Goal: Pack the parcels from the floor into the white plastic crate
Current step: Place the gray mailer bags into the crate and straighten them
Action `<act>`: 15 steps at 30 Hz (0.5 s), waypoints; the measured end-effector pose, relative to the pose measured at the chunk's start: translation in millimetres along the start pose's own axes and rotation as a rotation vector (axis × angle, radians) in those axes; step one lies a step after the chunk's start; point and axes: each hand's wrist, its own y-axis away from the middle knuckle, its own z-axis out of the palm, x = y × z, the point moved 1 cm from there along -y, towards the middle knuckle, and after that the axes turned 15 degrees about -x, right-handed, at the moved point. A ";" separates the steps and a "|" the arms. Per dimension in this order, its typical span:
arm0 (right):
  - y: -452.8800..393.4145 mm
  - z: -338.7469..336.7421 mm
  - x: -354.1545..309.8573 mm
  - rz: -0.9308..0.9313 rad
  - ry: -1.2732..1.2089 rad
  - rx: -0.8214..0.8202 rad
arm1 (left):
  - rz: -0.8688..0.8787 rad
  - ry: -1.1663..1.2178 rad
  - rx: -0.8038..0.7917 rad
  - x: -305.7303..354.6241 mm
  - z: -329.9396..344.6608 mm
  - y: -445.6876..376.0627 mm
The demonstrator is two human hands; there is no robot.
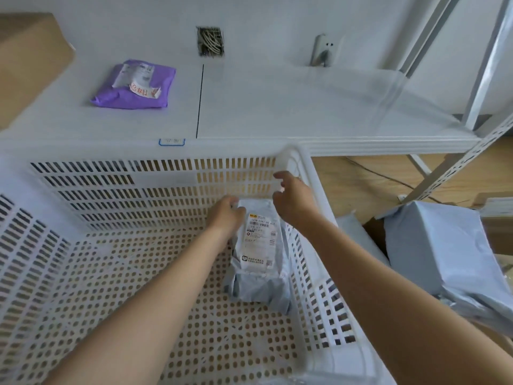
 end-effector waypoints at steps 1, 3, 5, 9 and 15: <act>6.7 -15.5 -7.2 -0.051 -0.010 0.062 | 0.033 -0.001 0.027 12.7 -3.7 7.0; 22.1 -47.7 -11.6 -0.114 -0.035 0.207 | 0.120 0.010 0.067 38.7 -6.4 21.1; 38.6 -78.2 -3.2 -0.113 -0.069 0.331 | 0.211 0.009 0.098 64.9 -2.5 34.6; 71.3 -119.1 39.5 -0.037 -0.106 0.333 | 0.292 -0.068 0.105 113.6 26.3 54.0; 108.9 -164.5 112.8 0.094 -0.105 0.335 | 0.312 -0.191 0.039 157.4 94.4 65.1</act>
